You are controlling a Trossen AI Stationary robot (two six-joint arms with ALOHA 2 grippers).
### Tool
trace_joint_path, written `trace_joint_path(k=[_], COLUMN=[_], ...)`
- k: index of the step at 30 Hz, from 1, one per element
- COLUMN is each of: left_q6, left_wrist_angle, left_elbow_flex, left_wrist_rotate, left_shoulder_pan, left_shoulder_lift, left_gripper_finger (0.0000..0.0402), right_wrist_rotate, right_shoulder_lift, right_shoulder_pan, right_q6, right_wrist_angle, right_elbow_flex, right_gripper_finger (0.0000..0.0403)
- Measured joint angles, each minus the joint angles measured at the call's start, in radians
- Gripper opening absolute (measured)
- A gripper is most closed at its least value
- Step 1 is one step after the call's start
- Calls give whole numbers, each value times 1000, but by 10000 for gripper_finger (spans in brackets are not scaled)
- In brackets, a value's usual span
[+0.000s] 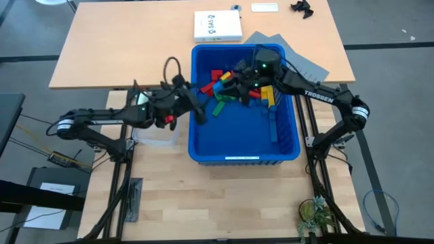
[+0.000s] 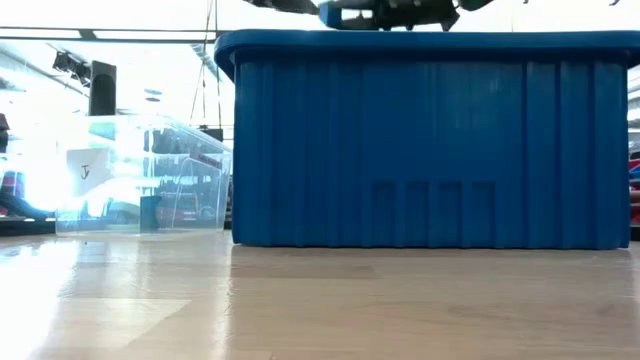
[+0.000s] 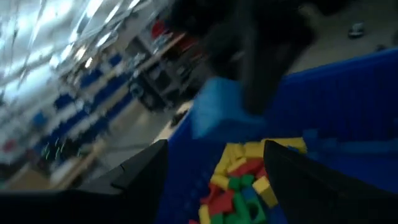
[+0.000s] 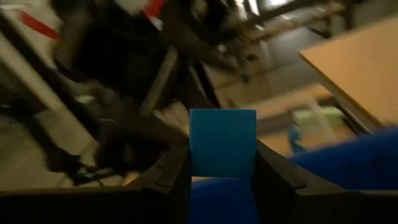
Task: Sort blocks
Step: Put the blue block into the transparent bin
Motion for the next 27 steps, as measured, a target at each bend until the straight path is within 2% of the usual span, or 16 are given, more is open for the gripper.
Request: trace_joint_path(k=[8, 17, 20, 23, 25, 27], left_q6=[145, 120, 132, 150, 154, 153], left_wrist_angle=[201, 237, 236, 235, 236, 236], left_elbow_flex=[0, 0, 0, 0, 0, 0], left_wrist_rotate=[25, 27, 24, 8, -9, -17], left_shoulder_pan=[-41, -42, -42, -42, -43, -43], left_shoulder_lift=[70, 89, 89, 89, 89, 89], left_gripper_finger=[273, 267, 243, 199, 168, 156], right_wrist_rotate=[-37, -37, -39, -36, -30, -30], right_shoulder_lift=[1, 2, 2, 2, 3, 3], right_shoulder_pan=[34, 78, 80, 78, 81, 83], right_q6=[48, 55, 57, 60, 75, 71], right_wrist_angle=[50, 64, 63, 63, 63, 62], right_elbow_flex=[0, 0, 0, 0, 0, 0], right_gripper_finger=[129, 130, 130, 133, 142, 156])
